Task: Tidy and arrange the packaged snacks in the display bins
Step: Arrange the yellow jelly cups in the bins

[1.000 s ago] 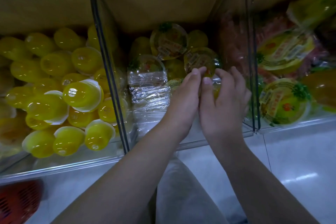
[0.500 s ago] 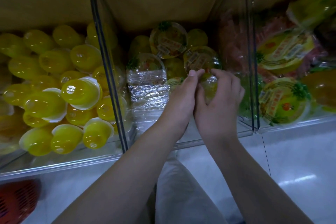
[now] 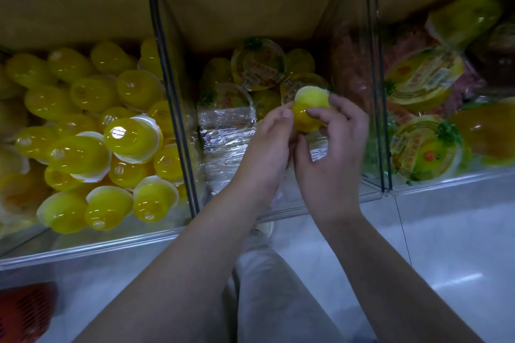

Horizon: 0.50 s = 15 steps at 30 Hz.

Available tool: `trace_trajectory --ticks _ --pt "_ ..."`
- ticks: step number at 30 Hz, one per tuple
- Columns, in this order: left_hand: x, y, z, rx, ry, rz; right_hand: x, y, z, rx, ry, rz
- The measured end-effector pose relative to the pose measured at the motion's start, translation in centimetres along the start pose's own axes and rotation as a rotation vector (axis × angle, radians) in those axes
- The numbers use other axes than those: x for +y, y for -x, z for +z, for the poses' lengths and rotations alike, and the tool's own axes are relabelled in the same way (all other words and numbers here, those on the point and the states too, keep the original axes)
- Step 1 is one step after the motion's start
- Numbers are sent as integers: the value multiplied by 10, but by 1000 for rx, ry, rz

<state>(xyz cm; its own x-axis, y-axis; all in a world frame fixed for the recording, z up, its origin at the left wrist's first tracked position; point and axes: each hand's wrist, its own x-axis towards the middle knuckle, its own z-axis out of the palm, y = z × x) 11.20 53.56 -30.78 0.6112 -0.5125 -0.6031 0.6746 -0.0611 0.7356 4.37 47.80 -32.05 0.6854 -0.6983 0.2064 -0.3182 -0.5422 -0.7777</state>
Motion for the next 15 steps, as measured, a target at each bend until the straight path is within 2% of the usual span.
trace_trajectory --ticks 5,8,11,13,15 --pt "0 9 -8 -35 -117 52 4 1 6 -118 32 -31" --pt "-2 9 -8 -24 -246 49 1 1 9 -110 153 -60" --pt "-7 6 -10 -20 -260 22 6 -2 12 -125 259 128" --pt "-6 4 -11 -26 -233 0 12 -8 17 -202 225 305" --pt "-3 1 -13 -47 -203 -33 15 -17 22 -197 159 414"
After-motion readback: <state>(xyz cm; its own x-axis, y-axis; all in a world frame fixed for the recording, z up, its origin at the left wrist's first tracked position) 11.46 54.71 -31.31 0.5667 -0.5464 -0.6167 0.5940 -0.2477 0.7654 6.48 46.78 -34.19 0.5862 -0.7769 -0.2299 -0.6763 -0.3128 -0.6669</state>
